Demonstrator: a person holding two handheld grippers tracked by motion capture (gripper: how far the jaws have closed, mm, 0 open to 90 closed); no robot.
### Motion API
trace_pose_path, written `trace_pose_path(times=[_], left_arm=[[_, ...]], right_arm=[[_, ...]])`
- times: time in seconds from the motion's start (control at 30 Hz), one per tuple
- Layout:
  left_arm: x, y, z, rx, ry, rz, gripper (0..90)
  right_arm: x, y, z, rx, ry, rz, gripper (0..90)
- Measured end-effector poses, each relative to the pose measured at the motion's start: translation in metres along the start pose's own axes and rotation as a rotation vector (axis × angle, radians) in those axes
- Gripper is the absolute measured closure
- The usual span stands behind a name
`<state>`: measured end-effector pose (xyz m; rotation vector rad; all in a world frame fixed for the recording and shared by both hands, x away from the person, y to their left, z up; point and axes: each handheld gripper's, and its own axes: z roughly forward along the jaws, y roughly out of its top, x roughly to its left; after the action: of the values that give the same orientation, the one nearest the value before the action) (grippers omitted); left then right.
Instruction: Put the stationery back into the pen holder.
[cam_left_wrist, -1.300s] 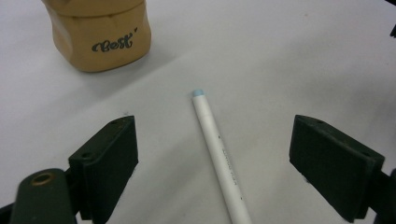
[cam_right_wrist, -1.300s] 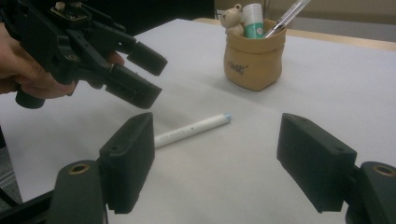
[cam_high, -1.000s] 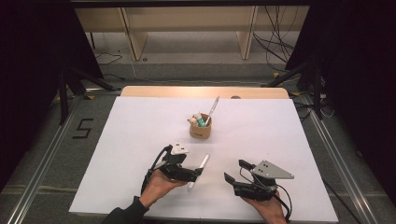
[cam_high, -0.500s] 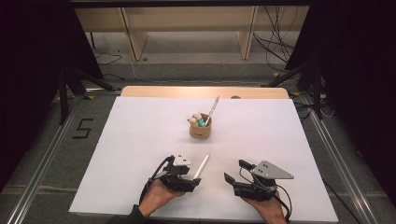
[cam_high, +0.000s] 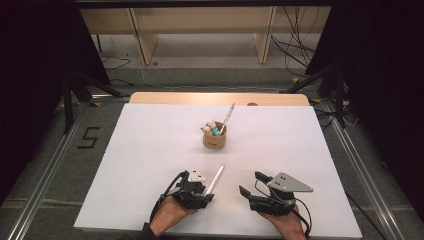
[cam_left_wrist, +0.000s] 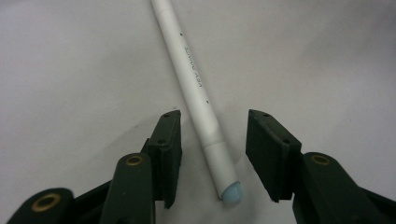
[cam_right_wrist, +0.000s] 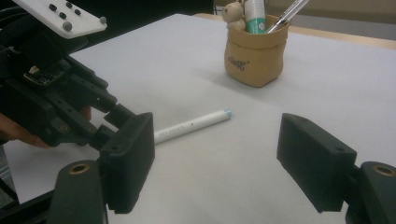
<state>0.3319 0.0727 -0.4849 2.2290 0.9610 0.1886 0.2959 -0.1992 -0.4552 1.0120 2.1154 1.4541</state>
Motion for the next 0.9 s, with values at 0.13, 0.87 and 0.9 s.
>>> trace_pose_path(times=[0.13,0.87,0.9], left_arm=[[-0.0006,0.0003,0.0006,0.002,0.011,-0.003,57.6],[-0.0078,0.0013,0.0027,0.009,0.095,0.033,71.5],[-0.0079,0.0013,0.0028,0.008,0.096,0.031,72.1]], right_arm=[[0.0003,-0.0001,0.0002,0.001,0.001,0.001,28.6],[0.0015,-0.0006,0.0016,0.008,-0.001,-0.004,28.7],[0.0016,-0.0006,0.0017,0.008,-0.001,-0.004,28.7]])
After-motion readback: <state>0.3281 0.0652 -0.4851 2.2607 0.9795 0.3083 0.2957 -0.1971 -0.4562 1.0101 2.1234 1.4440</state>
